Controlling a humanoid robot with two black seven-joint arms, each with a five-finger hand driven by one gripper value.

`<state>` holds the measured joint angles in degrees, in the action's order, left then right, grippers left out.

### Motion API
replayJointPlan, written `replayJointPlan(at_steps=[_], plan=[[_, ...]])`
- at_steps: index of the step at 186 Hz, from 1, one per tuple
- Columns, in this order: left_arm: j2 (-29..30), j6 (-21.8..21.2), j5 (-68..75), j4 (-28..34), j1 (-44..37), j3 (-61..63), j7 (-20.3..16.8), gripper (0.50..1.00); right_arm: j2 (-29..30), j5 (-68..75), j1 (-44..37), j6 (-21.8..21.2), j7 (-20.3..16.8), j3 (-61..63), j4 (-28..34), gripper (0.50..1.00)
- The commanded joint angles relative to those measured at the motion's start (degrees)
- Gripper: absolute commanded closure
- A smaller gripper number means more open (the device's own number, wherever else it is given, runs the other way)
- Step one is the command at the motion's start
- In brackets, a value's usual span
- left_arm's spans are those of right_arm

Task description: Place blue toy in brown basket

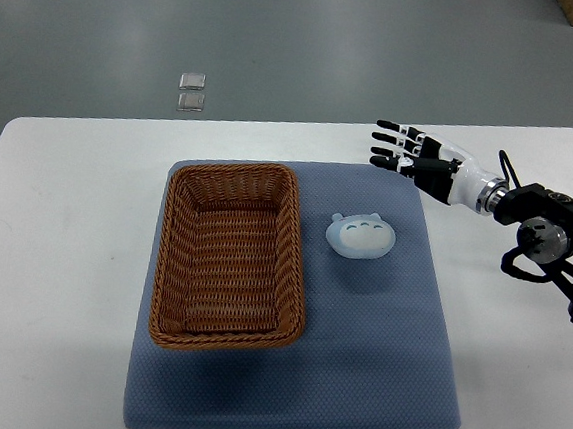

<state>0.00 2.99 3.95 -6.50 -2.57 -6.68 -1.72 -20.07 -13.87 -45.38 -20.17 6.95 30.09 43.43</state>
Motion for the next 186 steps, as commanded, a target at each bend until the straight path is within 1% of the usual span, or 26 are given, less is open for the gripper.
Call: replayJointPlan(at_steps=[1, 78, 98, 115, 125, 149, 172, 186], plan=[[0.0, -0.09, 0.0, -0.01, 0.02, 0.0, -0.04, 0.5, 0.2, -0.1, -0.06, -0.13, 0.0, -0.3, 0.08, 0.583], [0.0, 0.0, 0.0, -0.09, 0.38, 0.09, -0.04, 0.5, -0.15, -1.69, -0.15, -0.39, 0.52, -0.47, 0.87, 0.583], [0.0, -0.09, 0.0, 0.08, 0.55, 0.09, -0.04, 0.5, -0.85, -5.03, 0.02, -1.27, 1.93, -0.39, 2.72, 0.583], [0.0, -0.09, 0.0, 0.08, 0.55, 0.09, -0.04, 0.5, -1.29, -12.06, 0.02, -1.36, 4.04, -0.56, 3.95, 0.583], [0.0, -0.09, -0.09, 0.08, 0.55, 0.09, -0.04, 0.5, -1.91, -20.13, 0.11, -1.27, 6.15, -0.56, 4.91, 0.583], [0.0, -0.09, -0.09, -0.09, 0.55, 0.09, -0.04, 0.5, -2.61, -36.57, 0.11, -0.83, 9.31, -0.65, 5.35, 0.583], [0.0, -0.09, 0.0, -0.09, 0.55, 0.09, -0.04, 0.5, -3.93, -45.81, -0.24, -0.92, 11.33, -0.65, 5.44, 0.583], [0.0, -0.09, 0.0, -0.01, 0.55, 0.09, -0.04, 0.5, -4.72, -49.93, -0.59, -1.27, 12.12, -1.0, 6.67, 0.583]])
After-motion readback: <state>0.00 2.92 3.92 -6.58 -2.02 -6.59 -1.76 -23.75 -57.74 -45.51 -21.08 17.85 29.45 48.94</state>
